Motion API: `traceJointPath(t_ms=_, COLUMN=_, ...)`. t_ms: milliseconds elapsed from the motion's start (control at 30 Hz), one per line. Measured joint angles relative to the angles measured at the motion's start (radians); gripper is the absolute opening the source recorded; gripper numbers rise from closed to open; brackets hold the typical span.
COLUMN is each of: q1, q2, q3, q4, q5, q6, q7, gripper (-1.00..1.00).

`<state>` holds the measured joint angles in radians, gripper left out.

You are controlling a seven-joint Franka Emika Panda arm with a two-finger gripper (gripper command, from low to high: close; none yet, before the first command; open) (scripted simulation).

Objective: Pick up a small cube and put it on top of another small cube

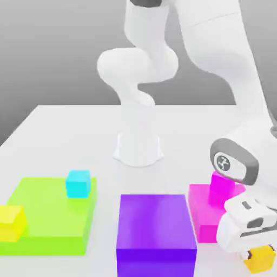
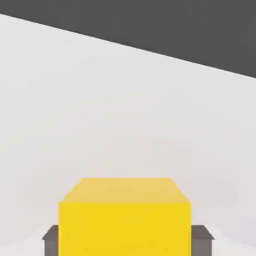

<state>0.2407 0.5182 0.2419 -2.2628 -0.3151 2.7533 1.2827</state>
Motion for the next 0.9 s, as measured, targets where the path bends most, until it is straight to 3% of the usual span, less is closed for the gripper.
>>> traceJointPath(t_ms=233, q1=-0.045, q2=-0.153, q3=0.067, q4=-0.044, q5=0.09, q6=-0.107, q7=-0.053, gripper=-1.0)
traceJointPath(t_ms=500, q1=-0.04, q2=-0.437, q3=0.155, q4=-0.213, q5=0.289, q6=-0.203, q7=-0.012, gripper=-1.0)
traceJointPath(t_ms=900, q1=0.06, q2=-0.836, q3=0.178, q4=-0.48, q5=0.528, q6=-0.316, q7=0.108, gripper=-1.0)
